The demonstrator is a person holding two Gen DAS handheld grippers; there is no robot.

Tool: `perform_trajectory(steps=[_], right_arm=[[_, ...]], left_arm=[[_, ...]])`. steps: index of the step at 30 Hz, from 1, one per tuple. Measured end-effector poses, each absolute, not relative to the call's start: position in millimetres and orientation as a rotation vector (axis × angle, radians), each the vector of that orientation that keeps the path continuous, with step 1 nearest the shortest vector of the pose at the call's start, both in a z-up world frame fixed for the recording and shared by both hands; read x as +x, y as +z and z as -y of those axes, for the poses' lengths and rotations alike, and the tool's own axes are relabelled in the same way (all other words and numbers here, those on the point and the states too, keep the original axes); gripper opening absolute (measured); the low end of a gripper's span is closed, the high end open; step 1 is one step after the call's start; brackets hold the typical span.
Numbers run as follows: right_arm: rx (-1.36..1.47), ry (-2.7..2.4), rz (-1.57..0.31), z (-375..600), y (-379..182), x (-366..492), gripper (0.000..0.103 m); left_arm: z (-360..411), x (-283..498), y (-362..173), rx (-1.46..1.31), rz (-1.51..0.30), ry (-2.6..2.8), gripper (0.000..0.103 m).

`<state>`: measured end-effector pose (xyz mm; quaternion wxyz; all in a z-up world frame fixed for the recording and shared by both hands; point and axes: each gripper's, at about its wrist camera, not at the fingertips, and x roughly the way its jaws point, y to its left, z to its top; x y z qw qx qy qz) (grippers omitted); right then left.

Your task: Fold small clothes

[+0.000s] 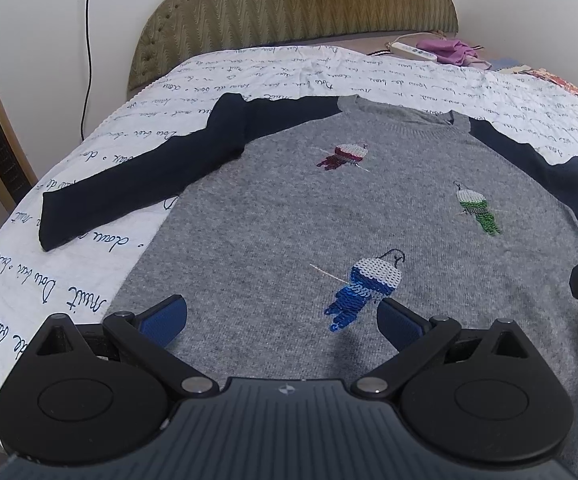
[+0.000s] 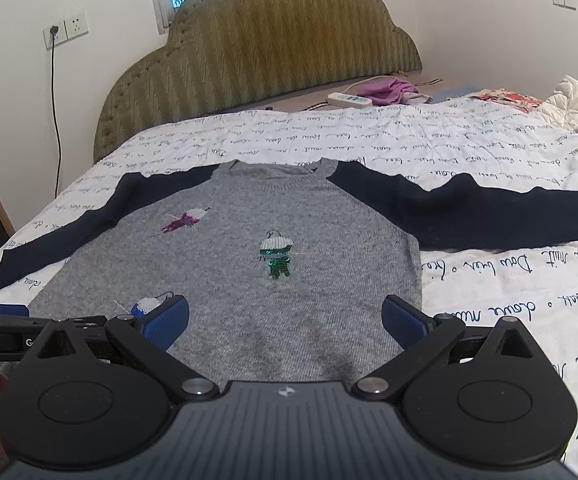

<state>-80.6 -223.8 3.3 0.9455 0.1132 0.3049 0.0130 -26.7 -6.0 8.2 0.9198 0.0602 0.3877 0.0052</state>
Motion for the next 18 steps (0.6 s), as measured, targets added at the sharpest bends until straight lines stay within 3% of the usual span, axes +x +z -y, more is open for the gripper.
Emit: perform_trajectory(steps=[18], right_arm=[[0.215,0.052,-0.639,234,-6,-70,0.103]], left_arm=[[20,-15,-2,0.142,-0.826,0.030,0.103]])
